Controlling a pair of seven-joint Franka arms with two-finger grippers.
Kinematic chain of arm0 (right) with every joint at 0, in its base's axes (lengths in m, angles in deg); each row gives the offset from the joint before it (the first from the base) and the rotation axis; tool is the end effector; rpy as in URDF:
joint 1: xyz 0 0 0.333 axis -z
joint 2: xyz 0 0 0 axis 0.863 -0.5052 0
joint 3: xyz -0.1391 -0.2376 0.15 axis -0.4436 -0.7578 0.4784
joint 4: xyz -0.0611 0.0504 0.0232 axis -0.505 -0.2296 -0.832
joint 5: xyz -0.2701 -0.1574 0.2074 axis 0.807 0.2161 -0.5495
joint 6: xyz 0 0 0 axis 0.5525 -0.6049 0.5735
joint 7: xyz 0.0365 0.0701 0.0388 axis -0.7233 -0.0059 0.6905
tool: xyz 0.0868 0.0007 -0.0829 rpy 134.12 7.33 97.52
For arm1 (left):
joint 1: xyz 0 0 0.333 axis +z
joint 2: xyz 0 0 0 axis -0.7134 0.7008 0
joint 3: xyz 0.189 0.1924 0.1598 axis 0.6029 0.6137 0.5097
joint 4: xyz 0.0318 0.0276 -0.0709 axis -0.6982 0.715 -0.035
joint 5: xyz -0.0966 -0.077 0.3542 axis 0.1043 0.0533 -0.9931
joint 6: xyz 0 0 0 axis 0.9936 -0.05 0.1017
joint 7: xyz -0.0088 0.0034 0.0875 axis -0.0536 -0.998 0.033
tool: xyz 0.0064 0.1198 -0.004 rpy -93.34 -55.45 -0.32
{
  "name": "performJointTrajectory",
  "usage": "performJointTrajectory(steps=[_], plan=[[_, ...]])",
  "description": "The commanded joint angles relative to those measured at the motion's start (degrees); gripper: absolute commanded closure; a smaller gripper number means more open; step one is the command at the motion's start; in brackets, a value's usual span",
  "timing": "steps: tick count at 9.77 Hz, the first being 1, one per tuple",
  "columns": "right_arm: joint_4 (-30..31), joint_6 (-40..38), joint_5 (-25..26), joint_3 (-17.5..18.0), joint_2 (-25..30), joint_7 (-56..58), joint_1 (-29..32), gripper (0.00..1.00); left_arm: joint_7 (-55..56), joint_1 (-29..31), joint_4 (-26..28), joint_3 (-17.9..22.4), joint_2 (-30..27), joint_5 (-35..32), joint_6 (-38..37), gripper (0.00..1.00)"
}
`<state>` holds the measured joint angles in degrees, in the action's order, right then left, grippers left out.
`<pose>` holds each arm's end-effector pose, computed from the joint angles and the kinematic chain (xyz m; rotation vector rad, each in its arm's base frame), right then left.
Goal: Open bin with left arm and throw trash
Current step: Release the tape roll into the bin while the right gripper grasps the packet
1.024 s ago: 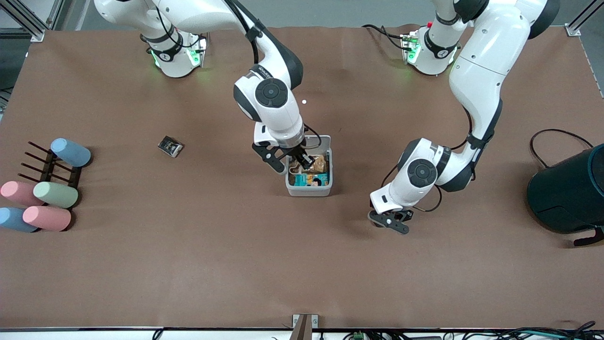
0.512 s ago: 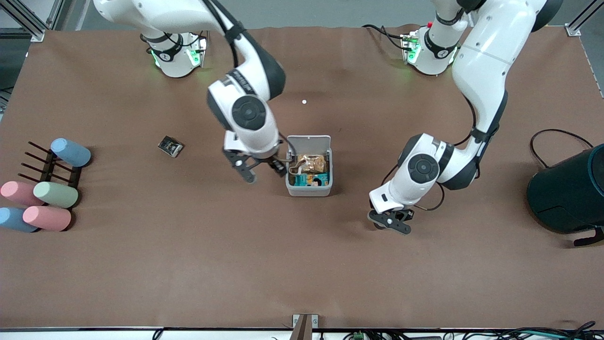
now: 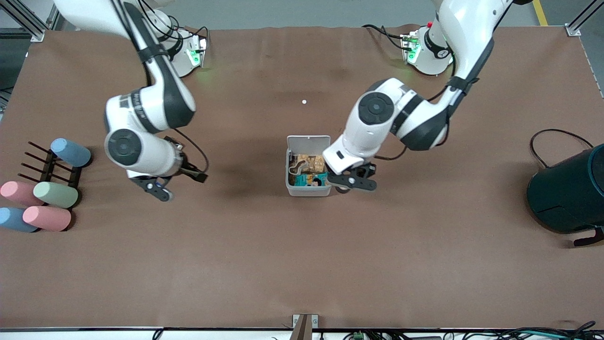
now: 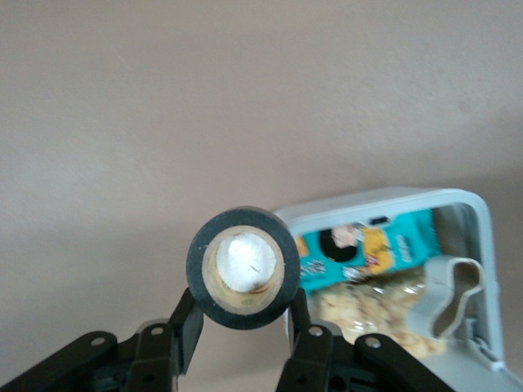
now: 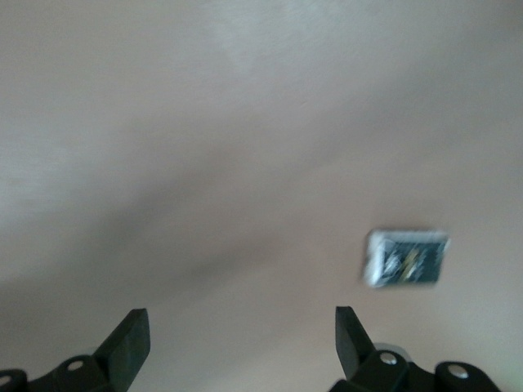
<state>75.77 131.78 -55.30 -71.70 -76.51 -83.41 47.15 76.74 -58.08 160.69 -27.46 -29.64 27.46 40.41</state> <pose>0.5434 0.1212 0.3107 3.0016 -0.6769 -0.3436 0.5266 -0.4069 0.3419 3.0574 -0.2809 0.0809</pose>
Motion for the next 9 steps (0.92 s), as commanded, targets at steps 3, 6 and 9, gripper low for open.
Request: performJointTrajectory(steps=[3,6,9], plan=[[20.4,12.6,0.2,1.3,6.5,21.0,11.4,0.00,7.5,-3.4,-0.8,0.0,3.0,-1.3,0.2,0.92],[32.0,26.8,0.1,1.4,6.6,21.0,12.2,0.00,10.1,-4.1,-0.9,0.1,5.0,-7.3,0.3,0.51],[39.9,33.4,0.0,1.5,8.8,20.8,12.1,0.00,9.6,-3.4,-1.5,0.2,4.9,-7.5,0.3,0.00]])
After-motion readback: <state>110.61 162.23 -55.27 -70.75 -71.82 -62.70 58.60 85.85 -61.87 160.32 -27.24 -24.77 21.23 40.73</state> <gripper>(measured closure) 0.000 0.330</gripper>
